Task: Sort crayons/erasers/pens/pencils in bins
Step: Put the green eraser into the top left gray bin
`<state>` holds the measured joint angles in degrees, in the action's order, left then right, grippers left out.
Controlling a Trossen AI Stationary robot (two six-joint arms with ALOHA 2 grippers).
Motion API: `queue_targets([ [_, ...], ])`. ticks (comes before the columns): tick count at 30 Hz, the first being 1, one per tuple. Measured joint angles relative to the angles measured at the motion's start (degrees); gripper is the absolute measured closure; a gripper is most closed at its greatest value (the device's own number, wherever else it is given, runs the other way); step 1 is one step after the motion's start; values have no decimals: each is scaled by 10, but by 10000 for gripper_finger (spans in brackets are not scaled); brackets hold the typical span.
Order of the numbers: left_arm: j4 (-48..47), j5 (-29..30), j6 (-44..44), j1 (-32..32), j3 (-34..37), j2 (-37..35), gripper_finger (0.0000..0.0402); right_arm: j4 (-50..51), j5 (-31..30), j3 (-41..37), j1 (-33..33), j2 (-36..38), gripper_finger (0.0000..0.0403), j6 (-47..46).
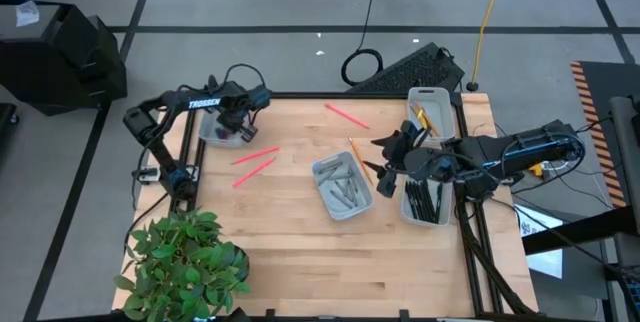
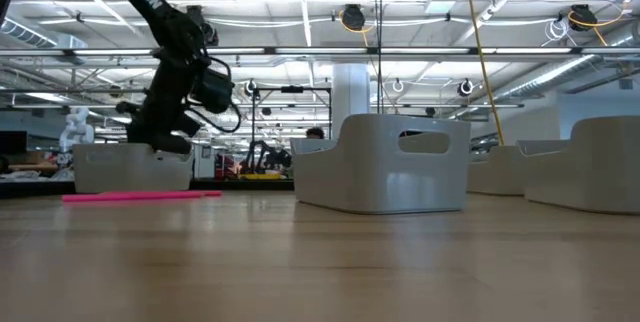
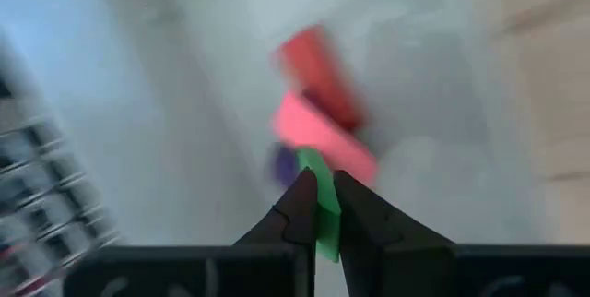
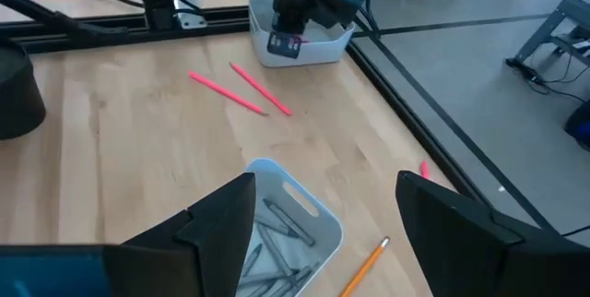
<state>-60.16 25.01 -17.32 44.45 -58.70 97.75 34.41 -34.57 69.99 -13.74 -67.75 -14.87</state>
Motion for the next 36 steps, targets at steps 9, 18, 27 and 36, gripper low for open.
queue_targets([
  [9, 41, -13, -12, -6, -18, 0, 379, 2, 2, 0, 1, 0, 149, -27],
  [18, 90, 37, -62, 23, -30, 0, 357, 6, 19, 0, 1, 0, 149, -53],
  [27, 109, 46, -88, 63, -30, 0, 312, 20, 48, 0, 1, 0, 149, -100],
  [36, 87, 19, -98, 62, -29, -28, 238, 23, 49, 0, -3, 0, 149, -97],
])
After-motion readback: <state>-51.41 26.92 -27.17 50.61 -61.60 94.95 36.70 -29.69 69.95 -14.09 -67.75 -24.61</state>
